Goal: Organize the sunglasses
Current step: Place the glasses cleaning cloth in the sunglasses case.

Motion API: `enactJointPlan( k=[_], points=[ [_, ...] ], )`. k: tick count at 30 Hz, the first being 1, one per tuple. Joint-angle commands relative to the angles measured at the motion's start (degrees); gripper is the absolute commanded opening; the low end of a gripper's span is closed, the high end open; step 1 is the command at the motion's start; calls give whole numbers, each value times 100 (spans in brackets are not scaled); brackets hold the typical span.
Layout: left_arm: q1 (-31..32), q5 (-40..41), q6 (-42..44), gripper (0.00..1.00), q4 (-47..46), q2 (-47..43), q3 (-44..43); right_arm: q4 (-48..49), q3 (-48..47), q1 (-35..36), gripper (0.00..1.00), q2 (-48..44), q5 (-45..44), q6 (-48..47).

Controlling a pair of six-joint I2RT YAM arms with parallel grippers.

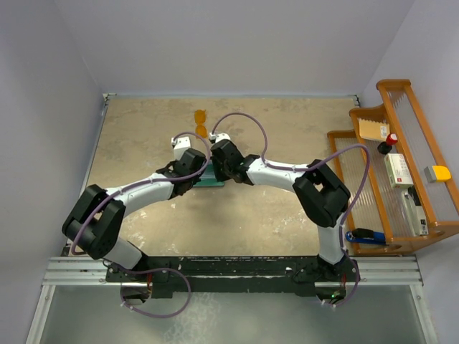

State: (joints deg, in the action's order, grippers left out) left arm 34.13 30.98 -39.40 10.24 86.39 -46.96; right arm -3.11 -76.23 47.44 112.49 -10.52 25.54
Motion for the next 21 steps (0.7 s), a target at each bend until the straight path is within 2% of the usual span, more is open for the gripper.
enactJointPlan(
  k=[1,21],
  points=[
    [-47,-8,-19,0,-171,75,68,229,96,-33,0,53,67,132],
    [-56,-132,-87,0,5,347,141,509,384,-25,0,139,28,215]
  ],
)
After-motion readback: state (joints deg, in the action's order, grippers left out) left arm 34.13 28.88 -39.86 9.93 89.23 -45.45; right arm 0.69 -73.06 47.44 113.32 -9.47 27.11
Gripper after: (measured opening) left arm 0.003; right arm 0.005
